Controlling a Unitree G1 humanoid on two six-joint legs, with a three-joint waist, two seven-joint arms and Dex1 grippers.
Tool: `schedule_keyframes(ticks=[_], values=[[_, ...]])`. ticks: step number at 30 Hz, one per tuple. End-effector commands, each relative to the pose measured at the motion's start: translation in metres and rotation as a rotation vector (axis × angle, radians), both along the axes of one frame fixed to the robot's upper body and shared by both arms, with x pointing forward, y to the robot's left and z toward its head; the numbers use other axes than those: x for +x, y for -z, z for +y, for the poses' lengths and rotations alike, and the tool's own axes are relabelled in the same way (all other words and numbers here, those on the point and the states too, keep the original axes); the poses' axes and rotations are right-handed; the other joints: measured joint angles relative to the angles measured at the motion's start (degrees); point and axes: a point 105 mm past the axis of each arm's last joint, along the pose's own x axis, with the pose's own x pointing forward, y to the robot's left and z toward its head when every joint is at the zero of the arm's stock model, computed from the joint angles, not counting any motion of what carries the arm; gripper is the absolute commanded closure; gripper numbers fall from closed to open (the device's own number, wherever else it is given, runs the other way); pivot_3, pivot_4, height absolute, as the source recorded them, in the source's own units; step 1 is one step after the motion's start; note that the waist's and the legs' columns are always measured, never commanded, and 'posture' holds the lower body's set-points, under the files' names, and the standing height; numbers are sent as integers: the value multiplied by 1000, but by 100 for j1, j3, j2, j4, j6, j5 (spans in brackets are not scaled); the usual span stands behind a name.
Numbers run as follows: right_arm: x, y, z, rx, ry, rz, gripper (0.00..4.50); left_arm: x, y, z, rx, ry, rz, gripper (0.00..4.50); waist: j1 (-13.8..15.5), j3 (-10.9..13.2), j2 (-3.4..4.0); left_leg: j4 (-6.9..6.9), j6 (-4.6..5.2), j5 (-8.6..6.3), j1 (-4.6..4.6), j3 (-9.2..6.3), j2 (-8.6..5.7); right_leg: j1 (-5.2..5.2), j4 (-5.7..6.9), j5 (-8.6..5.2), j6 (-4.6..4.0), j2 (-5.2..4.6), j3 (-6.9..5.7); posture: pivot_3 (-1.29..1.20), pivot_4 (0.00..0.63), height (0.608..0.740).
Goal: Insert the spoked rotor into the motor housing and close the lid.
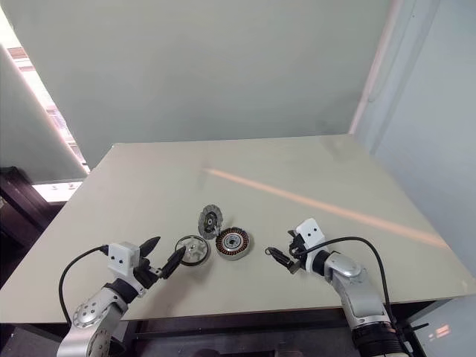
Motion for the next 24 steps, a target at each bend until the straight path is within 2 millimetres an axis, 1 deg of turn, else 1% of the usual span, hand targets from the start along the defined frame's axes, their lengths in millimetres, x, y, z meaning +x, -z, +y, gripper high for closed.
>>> schedule_keyframes(ticks=[1, 12, 19, 24], values=[[3, -15, 2, 13, -16, -55, 0, 3, -13, -1, 4, 4, -55, 32, 0, 0, 0, 0, 0, 0, 0, 0, 0, 0, 0, 0, 0, 0, 0, 0, 0, 740], [6, -20, 7, 24, -22, -67, 0, 2, -14, 3, 11, -3, -50, 32, 0, 1, 0, -1, 0, 0, 0, 0, 0, 0, -1, 0, 0, 0, 0, 0, 0, 740], [4, -22, 4, 32, -10, -69, 0, 6, -16, -4, -3, 19, -55, 32, 1, 1, -1, 1, 0, 0, 0, 0, 0, 1, -1, 0, 0, 0, 0, 0, 0, 740], [2, -21, 5, 28, -14, -56, 0, 6, -11, -6, -4, 35, -42, 32, 0, 2, -2, -1, 0, 0, 0, 0, 0, -1, -1, 0, 0, 0, 0, 0, 0, 740]])
